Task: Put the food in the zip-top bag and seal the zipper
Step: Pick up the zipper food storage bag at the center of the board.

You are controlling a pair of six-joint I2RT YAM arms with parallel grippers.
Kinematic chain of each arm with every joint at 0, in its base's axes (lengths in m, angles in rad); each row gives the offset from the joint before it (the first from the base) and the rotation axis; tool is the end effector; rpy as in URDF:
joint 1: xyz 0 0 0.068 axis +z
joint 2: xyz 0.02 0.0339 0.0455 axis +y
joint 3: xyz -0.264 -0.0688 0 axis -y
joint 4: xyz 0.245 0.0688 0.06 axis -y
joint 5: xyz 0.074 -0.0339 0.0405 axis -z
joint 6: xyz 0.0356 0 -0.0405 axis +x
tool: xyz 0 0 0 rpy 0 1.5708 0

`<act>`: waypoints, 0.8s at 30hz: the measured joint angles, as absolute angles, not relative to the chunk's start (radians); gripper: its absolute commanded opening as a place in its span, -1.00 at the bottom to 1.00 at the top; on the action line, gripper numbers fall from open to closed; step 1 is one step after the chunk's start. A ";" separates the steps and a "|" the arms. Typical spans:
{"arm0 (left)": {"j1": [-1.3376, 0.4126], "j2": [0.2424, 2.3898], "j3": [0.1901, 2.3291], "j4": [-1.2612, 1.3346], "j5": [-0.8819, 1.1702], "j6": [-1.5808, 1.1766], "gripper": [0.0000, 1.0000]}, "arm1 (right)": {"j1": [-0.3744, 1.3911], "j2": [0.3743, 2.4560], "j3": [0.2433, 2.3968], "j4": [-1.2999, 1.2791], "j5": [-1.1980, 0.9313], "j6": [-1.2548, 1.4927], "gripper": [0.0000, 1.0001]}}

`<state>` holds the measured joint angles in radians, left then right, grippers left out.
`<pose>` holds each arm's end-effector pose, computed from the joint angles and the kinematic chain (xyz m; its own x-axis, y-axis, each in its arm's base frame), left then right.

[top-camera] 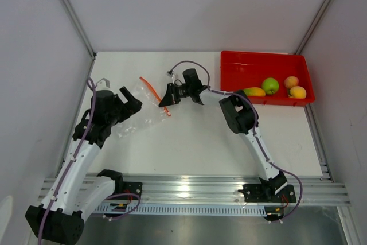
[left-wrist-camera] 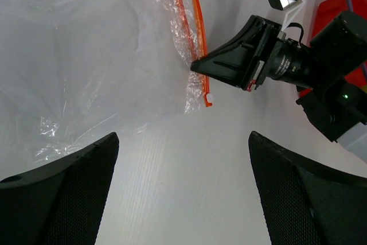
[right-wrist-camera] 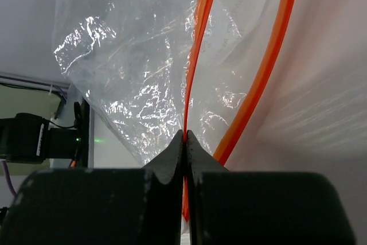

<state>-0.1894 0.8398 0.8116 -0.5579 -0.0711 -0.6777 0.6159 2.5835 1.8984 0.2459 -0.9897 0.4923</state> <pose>0.1788 -0.0317 0.3025 -0.5045 -0.5401 -0.6736 -0.2396 0.8371 -0.4917 0.4369 0.3457 0.1050 -0.7476 -0.2113 -0.6296 -0.6596 0.1258 0.7410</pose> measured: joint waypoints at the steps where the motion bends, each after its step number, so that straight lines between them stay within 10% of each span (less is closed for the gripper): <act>1: -0.189 0.844 0.831 -0.574 -0.071 -0.682 0.84 | 0.619 2.552 1.863 0.242 -0.975 0.488 -1.00; 24: -0.189 1.158 1.156 -0.763 0.025 -0.736 0.80 | 0.842 1.996 1.583 -0.124 -0.491 0.045 -1.00</act>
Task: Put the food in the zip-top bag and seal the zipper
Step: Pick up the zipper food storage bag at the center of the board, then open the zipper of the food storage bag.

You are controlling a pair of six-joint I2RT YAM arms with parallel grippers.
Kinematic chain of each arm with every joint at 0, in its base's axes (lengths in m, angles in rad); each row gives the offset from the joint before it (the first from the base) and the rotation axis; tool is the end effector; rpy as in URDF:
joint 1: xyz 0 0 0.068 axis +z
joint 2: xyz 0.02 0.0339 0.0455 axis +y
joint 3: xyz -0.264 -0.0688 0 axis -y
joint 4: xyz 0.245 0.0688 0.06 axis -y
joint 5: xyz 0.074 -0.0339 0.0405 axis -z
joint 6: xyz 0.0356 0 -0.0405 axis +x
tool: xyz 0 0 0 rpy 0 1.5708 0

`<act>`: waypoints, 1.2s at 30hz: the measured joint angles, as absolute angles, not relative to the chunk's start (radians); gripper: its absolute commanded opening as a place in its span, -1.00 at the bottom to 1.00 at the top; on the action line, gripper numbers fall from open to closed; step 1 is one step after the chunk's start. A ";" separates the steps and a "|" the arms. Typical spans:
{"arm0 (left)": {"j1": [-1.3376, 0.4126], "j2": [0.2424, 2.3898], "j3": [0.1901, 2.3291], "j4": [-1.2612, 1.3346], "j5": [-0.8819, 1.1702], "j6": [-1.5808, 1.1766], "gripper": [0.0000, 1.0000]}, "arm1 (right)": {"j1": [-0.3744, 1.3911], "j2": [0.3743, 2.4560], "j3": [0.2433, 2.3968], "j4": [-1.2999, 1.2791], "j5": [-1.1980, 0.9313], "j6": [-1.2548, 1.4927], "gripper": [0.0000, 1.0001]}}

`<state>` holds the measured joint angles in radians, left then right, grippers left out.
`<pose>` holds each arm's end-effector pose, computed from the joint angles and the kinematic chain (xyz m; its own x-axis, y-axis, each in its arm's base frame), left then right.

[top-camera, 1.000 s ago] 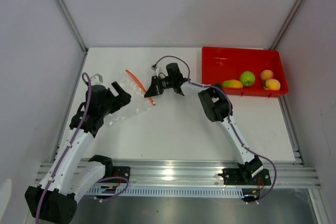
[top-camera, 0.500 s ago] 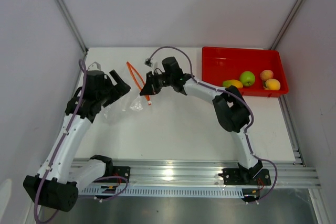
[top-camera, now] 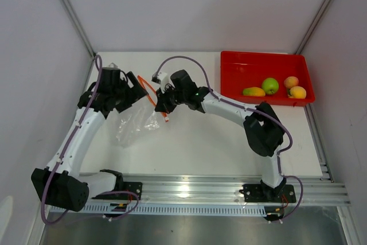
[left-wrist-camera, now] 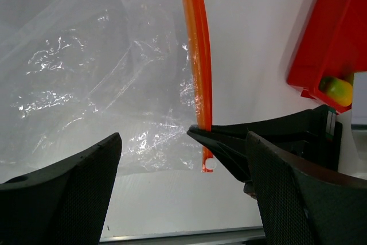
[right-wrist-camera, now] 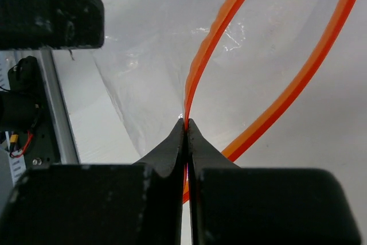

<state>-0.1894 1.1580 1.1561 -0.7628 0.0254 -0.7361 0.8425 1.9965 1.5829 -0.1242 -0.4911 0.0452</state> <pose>0.2339 -0.0457 0.3390 -0.6423 -0.5603 -0.5230 -0.3037 0.8126 -0.4975 0.2990 0.3604 0.2564 -0.3825 -0.3690 -0.8470 -0.9113 0.3016 0.2801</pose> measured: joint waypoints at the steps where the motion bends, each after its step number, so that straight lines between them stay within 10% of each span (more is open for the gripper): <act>1: -0.189 1.171 1.161 -0.765 0.031 -0.735 0.80 | 0.843 1.994 1.579 -0.131 -0.476 0.041 -1.00; 20: -0.189 1.306 1.176 -0.770 0.068 -0.733 0.74 | 0.927 1.870 1.484 -0.130 -0.342 -0.046 -1.00; 36: -0.223 1.266 1.099 -0.686 0.117 -0.716 -0.03 | 0.961 1.854 1.483 -0.146 -0.235 -0.081 -1.00</act>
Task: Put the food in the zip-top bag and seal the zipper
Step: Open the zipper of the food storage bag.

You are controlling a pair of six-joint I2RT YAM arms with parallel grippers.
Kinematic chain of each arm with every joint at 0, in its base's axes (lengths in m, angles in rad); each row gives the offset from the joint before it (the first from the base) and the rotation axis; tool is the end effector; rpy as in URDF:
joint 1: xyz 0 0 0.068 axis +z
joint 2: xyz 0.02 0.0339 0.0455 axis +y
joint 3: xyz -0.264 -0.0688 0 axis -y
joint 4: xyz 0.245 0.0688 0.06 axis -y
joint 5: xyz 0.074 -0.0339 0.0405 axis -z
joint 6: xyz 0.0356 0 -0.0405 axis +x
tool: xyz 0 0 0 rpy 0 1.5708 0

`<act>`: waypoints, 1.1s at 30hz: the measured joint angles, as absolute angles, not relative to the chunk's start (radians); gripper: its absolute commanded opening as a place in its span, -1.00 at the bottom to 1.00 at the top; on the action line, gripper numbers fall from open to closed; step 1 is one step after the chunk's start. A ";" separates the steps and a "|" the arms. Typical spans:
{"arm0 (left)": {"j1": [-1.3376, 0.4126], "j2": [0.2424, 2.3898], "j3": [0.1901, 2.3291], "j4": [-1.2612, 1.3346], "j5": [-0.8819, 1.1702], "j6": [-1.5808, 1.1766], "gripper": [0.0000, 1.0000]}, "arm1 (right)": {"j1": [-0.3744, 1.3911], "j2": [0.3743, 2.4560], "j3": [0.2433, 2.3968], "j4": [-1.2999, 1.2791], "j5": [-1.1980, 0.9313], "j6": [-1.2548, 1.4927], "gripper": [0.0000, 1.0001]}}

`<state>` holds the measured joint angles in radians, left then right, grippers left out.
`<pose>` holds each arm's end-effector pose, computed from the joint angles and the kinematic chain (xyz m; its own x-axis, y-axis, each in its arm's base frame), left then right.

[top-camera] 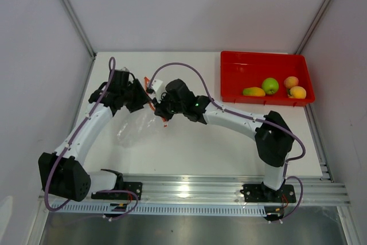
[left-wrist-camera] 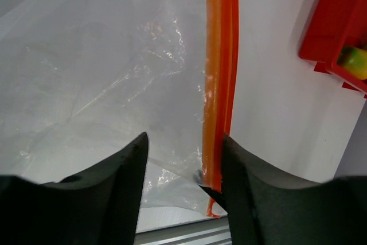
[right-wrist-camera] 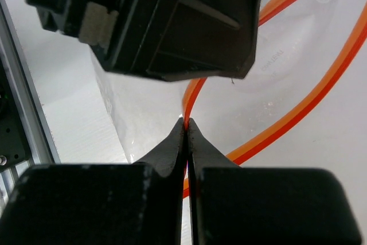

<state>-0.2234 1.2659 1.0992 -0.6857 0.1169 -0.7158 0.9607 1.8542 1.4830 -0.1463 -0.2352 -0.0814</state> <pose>0.2568 -0.0626 0.3015 -0.7475 -0.4985 -0.4390 -0.2593 0.8274 -0.4982 0.2443 0.3640 0.2803 -0.2083 -0.4359 -0.8756 -0.9331 0.3569 0.0442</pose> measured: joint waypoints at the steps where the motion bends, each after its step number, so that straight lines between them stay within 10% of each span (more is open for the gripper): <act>1: -0.224 1.266 1.098 -0.683 0.117 -0.714 -0.12 | 0.966 1.852 1.483 -0.151 -0.227 -0.084 -1.00; 10: -0.234 1.266 1.095 -0.659 0.132 -0.695 -0.99 | 1.004 1.799 1.464 -0.183 -0.155 -0.091 -0.96; 20: -0.249 1.247 1.056 -0.644 0.143 -0.679 -0.99 | 1.015 1.722 1.448 -0.236 -0.066 -0.033 0.12; 24: -0.249 1.187 0.993 -0.627 0.147 -0.678 -0.99 | 1.017 1.668 1.436 -0.295 -0.015 0.011 0.95; 33: -0.253 1.050 0.963 -0.623 0.206 -0.668 -0.99 | 0.956 1.602 1.428 -0.373 -0.008 0.196 0.99</act>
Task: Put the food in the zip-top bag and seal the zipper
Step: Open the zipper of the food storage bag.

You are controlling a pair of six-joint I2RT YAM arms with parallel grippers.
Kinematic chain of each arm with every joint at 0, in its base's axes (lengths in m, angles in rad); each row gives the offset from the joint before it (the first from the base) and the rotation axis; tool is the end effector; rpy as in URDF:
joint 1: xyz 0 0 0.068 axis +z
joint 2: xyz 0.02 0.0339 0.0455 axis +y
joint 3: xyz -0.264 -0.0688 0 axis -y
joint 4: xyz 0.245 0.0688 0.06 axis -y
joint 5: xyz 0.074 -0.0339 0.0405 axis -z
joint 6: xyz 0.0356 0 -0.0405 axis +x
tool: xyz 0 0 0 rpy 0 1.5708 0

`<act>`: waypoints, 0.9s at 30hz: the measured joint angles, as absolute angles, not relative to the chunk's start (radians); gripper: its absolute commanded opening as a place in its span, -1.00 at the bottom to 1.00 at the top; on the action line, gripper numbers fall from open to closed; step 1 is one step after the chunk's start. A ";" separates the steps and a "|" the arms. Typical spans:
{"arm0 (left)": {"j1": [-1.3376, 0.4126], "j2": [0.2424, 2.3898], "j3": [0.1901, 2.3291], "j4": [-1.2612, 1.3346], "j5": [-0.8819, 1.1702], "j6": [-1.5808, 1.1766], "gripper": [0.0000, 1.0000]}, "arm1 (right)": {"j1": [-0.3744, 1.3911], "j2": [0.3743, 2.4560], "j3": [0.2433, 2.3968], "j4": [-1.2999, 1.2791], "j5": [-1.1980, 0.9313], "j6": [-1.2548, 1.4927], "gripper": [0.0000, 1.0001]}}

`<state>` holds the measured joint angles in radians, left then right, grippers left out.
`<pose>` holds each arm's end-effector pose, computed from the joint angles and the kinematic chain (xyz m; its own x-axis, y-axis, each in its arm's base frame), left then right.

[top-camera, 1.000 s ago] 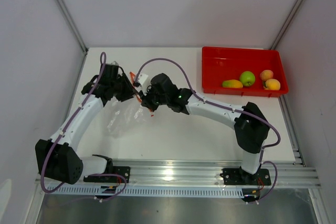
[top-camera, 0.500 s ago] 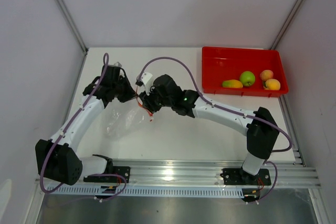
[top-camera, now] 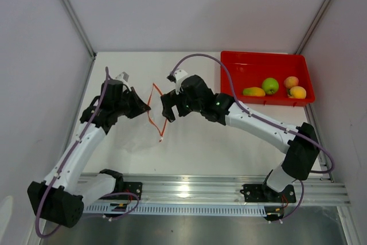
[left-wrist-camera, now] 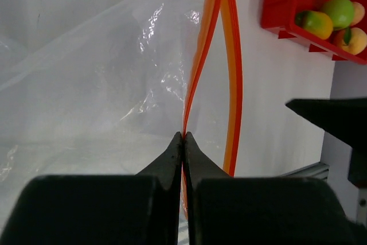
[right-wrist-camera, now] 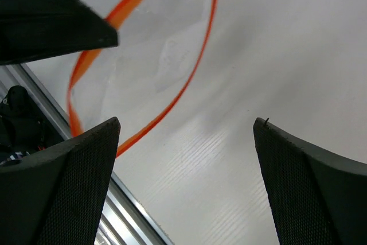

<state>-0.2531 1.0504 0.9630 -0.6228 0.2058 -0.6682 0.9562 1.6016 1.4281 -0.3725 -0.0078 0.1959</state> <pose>0.2117 -0.0623 0.3100 -0.7403 -0.4350 -0.5126 -0.0809 0.8146 -0.5744 0.2151 0.3053 0.3373 -0.4535 -0.3050 -0.8375 -0.7468 0.6428 0.1703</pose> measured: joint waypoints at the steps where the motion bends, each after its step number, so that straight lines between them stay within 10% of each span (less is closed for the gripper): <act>1: -0.255 1.026 0.963 -0.623 0.212 -0.664 -0.99 | 0.947 1.605 1.428 -0.374 -0.010 0.213 0.99; 10: -0.269 0.891 0.941 -0.648 0.225 -0.661 -0.99 | 0.928 1.692 1.427 -0.330 -0.111 0.332 0.64; 14: -0.274 0.889 0.937 -0.667 0.228 -0.648 -0.99 | 0.928 1.719 1.433 -0.316 -0.166 0.360 -0.51; 18: -0.288 0.887 0.937 -0.682 0.221 -0.634 -0.99 | 0.937 1.721 1.446 -0.315 -0.182 0.361 -1.00; 27: -0.364 0.887 0.937 -0.701 0.181 -0.619 -0.43 | 0.964 1.699 1.466 -0.360 -0.122 0.342 -1.00</act>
